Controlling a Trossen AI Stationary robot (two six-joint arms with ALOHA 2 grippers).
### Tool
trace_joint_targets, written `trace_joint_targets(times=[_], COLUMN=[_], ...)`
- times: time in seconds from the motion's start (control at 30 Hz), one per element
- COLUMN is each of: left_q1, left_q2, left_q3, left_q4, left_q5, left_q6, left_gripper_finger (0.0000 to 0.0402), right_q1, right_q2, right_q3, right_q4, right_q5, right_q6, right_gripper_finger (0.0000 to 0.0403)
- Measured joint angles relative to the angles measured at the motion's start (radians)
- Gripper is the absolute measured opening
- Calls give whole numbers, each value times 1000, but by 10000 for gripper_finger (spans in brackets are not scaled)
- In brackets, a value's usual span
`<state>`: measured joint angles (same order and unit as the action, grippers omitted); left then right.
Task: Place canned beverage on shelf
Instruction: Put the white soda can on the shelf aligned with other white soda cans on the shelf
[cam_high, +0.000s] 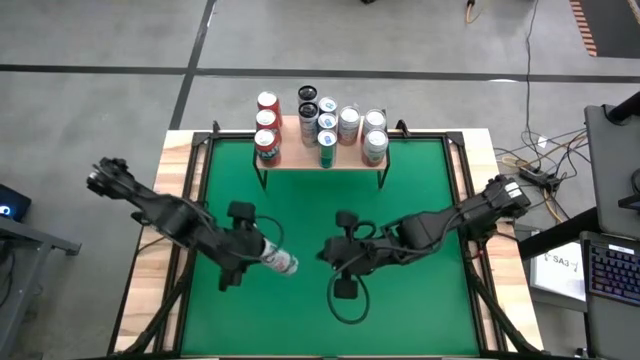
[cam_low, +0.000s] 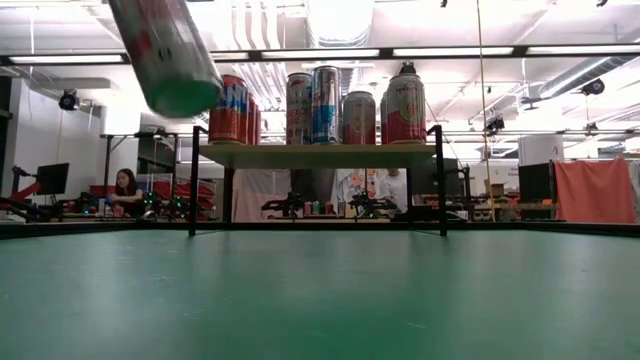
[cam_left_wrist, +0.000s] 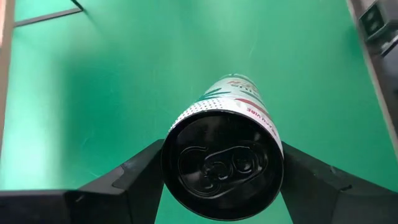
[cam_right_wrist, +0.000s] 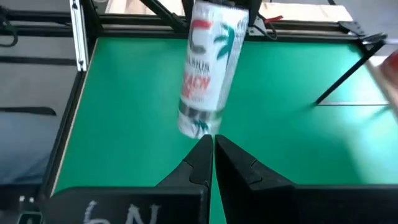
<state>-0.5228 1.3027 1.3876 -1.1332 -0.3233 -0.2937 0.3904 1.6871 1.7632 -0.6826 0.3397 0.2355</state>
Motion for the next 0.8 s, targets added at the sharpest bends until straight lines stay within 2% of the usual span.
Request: trace_joint_targets(times=[0.2,0.33,0.47,0.8], left_q1=[0,1,1,1], left_q2=[98,140,172,190], left_q3=[2,22,57,107], left_q4=[23,35,45,84], left_q5=[-40,-84,-117,-124], left_q6=[94,142,178,296], left_gripper_finger=[246,246,246,246], right_q1=[-5,-5,-6,-14], right_q2=[1,1,1,11], right_q3=[-73,-105,-142,-166], right_q4=[83,98,129,150], right_q5=[-1,1,0,31], right_q6=[58,60,60,112], right_gripper_finger=[10,34,90,274])
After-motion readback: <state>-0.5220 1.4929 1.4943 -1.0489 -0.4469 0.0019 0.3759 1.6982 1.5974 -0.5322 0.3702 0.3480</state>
